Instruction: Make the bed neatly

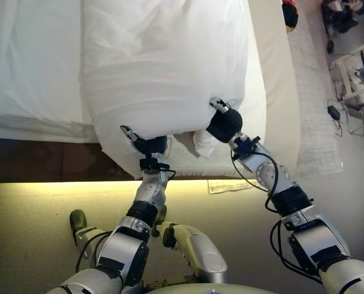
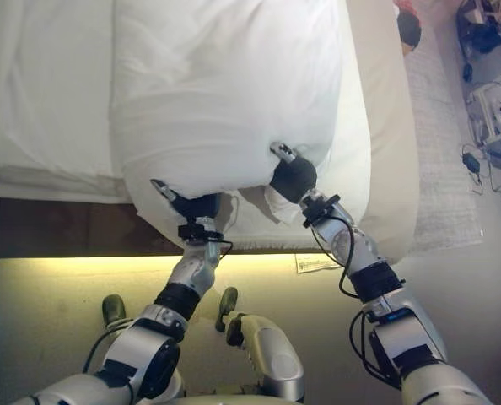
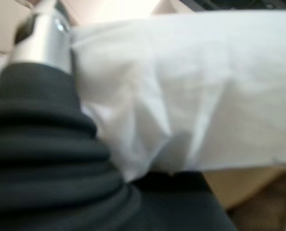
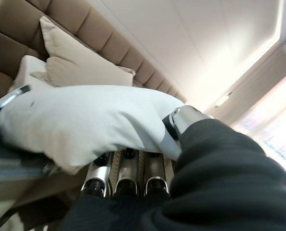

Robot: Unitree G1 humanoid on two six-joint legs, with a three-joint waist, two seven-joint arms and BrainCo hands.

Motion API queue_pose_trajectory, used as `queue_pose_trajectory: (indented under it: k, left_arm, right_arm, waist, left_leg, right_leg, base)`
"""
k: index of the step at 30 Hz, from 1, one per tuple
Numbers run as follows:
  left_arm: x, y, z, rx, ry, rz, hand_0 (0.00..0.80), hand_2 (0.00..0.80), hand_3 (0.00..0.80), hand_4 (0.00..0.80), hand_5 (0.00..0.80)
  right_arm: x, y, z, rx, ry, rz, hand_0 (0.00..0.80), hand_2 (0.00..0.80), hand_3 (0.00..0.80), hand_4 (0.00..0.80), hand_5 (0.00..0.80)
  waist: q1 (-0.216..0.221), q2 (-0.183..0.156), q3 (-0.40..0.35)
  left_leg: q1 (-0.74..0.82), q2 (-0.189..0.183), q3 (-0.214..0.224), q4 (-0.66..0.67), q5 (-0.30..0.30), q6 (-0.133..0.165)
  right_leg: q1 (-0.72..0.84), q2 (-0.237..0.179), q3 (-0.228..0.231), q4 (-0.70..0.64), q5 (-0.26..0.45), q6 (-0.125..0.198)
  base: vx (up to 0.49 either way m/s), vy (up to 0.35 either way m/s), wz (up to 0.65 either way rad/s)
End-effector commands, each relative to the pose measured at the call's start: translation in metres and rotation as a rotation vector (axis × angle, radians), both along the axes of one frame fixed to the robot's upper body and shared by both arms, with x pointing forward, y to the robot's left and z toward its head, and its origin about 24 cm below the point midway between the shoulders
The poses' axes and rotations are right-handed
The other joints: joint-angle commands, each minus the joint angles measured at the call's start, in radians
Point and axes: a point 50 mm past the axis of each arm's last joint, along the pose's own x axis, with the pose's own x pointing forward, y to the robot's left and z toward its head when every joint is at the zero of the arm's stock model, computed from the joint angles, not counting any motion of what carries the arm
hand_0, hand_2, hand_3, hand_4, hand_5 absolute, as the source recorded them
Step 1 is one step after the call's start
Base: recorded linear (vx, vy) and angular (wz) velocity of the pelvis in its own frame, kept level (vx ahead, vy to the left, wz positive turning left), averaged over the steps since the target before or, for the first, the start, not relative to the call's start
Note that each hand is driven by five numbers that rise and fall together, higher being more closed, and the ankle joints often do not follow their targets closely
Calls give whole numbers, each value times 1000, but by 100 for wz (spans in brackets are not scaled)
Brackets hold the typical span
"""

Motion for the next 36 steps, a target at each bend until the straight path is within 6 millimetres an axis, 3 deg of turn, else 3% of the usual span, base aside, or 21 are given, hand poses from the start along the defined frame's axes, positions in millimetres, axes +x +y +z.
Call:
queue_pose_trajectory:
  k: [1,5,9,16,20,23,24,25,29,36]
  left_arm:
    - [2,39,18,-62,-54,160,0,0,0,0,0]
    - [-1,75,10,-49,26,249,0,0,0,0,0]
    - [-12,126,-7,-12,127,336,0,0,0,0,0]
    - [-56,215,-34,48,256,457,0,0,0,0,0]
    - [-87,247,-53,51,308,463,0,0,0,0,0]
    - [-107,258,-65,47,359,438,0,0,0,0,0]
    - [-116,261,-71,43,384,420,0,0,0,0,0]
    - [-125,263,-77,38,409,403,0,0,0,0,0]
    - [-160,265,-97,25,470,381,0,0,0,0,0]
    - [-178,254,-115,-68,449,393,0,0,0,0,0]
  right_arm:
    - [-9,-22,19,116,-138,-7,800,800,800,800,800]
    - [-13,-34,-5,110,-55,-76,800,800,800,800,800]
    - [-23,-45,-33,100,30,-134,800,800,800,800,800]
    - [-39,-72,-68,83,153,-257,800,800,800,800,800]
    - [-45,-87,-83,72,223,-315,800,800,800,800,800]
    - [-51,-95,-96,11,279,-343,800,800,800,800,800]
    - [-55,-99,-103,-31,315,-357,216,216,216,216,216]
    - [-61,-105,-113,-68,365,-371,0,0,0,0,0]
    - [-84,-117,-140,-151,494,-338,0,0,0,0,0]
    - [-117,-110,-181,-130,693,-232,0,0,0,0,0]
  waist:
    - [29,23,-86]
    - [52,37,-113]
    - [77,45,-145]
    - [126,68,-202]
    - [143,88,-245]
    - [151,103,-267]
    - [156,110,-276]
    - [160,119,-288]
    - [168,153,-319]
    - [158,198,-339]
  left_leg:
    - [-4,-31,-2,-10,-9,44]
    - [45,-48,-11,-25,-16,48]
    - [119,-60,-13,-60,-26,54]
    - [202,-88,-10,-127,-22,67]
    - [246,-100,0,-154,-23,71]
    - [280,-108,5,-174,-26,73]
    - [295,-112,8,-182,-27,73]
    - [313,-118,11,-194,-29,75]
    - [364,-142,19,-229,-29,79]
    - [371,-202,11,-246,-29,101]
  right_leg:
    - [50,-76,14,-8,-52,69]
    - [106,-90,0,-31,-47,79]
    - [174,-96,-10,-68,-40,94]
    - [255,-116,-31,-117,-26,119]
    - [295,-129,-44,-133,-29,129]
    - [320,-136,-49,-142,-34,134]
    - [332,-141,-52,-146,-36,136]
    - [345,-145,-54,-152,-38,139]
    - [385,-164,-56,-177,-41,146]
    - [388,-214,-52,-222,4,166]
  base:
    - [0,125,18]
    - [110,126,25]
    - [145,132,16]
    - [110,146,11]
    - [121,171,11]
    - [89,161,11]
    - [105,201,4]
    - [109,235,2]
    - [51,222,0]
    - [-146,214,-2]
